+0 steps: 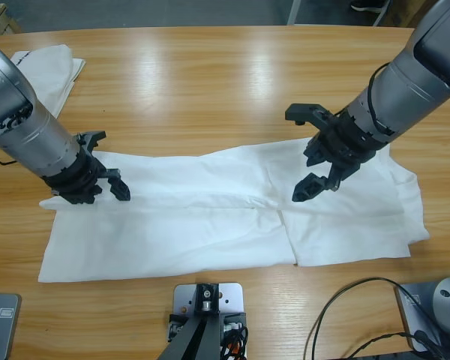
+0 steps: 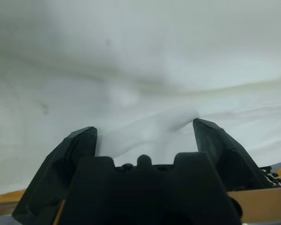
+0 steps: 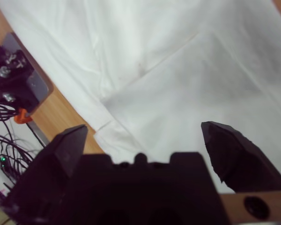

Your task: Fold clothes

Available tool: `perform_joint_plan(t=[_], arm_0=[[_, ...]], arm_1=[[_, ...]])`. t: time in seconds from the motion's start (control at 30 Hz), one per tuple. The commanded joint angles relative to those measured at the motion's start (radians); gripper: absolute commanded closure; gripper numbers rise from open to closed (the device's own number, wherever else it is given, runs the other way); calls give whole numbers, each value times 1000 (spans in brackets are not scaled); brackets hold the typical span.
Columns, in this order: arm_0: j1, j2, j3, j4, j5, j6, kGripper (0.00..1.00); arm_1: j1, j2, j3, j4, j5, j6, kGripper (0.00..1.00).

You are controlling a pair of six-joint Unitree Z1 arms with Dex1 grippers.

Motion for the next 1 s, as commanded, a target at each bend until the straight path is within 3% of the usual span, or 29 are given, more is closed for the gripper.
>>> perform_joint_plan(t=[0.03, 0.3, 0.4, 0.5, 0.77, 0.87, 1.0], arm_0=[[-90, -67, 141, 11, -15, -76, 197], [-104, -114, 193, 6, -17, -100, 197], [-80, -181, 76, 8, -13, -133, 197], [-71, -110, -50, 9, -13, -147, 200], [-84, 54, -130, 6, 15, -200, 197], [-94, 49, -138, 3, 37, -251, 197], [-96, 37, -154, 3, 31, -280, 197]], arm_1=[[12, -33, 83, -34, -16, 18, 0], [12, -35, 99, -36, -17, 34, 0], [12, -78, 87, -43, -23, 48, 0], [20, -140, 19, -76, -47, 136, 0], [286, 16, 2, -120, -288, 366, 1], [301, 9, -7, -157, -373, 500, 51], [302, -14, -122, -114, -417, 692, 46]])
